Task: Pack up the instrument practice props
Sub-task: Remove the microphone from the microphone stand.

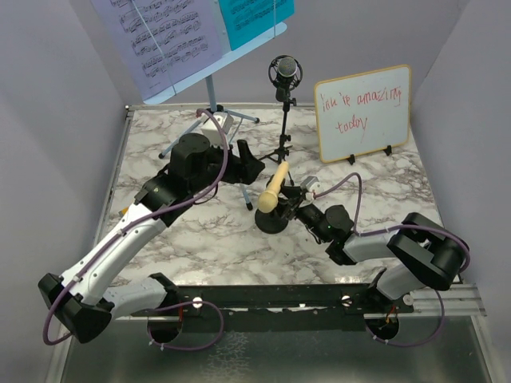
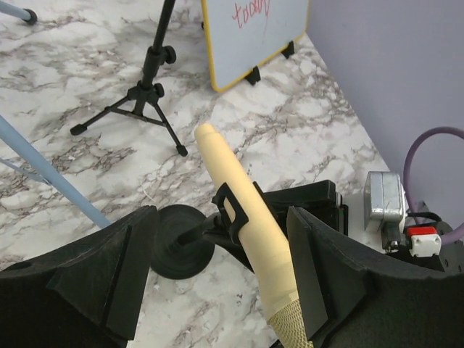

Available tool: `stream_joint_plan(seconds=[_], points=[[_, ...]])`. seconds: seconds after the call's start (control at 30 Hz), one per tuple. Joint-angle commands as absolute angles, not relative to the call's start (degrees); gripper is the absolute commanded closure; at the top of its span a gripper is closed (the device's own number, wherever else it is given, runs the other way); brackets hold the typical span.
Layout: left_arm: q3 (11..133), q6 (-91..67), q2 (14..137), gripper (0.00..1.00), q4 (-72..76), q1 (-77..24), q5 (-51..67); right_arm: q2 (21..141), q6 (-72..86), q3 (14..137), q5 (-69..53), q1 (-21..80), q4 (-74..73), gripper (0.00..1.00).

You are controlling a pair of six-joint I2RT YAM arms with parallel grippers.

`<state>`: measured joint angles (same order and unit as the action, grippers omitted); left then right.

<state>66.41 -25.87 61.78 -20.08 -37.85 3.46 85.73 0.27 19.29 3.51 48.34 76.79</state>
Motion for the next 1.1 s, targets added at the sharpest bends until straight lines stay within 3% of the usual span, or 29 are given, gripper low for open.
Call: stream_joint_plan(seconds=[0.0, 0.23, 0.33, 0.37, 0.7, 1.07], points=[[72.79, -20.55, 66.61, 0.22, -29.0, -38.81, 8.07, 86.76, -2.69, 21.14, 3.12, 48.6, 77.64, 0.59], [81.69, -15.55, 72.05, 0.22, -35.27, -42.43, 6.89, 86.17, -4.92, 22.07, 7.06, 49.19, 73.66, 0.74], [85.12, -13.06, 74.68, 0.22, -38.48, -45.26, 5.97, 85.89, -7.29, 22.94, 10.65, 50.51, 71.27, 0.97], [86.1, -12.15, 75.64, 0.22, -40.26, -46.75, 5.58, 85.7, -7.93, 23.16, 11.48, 50.91, 70.79, 0.99], [92.89, -5.62, 83.43, 0.22, -53.39, -53.48, -11.72, 85.25, -8.6, 23.23, 14.99, 51.94, 69.17, 0.99], [94.14, -0.39, 82.71, 0.22, -58.23, -53.96, -19.67, 85.36, -7.67, 21.64, 14.42, 51.9, 71.26, 0.99]])
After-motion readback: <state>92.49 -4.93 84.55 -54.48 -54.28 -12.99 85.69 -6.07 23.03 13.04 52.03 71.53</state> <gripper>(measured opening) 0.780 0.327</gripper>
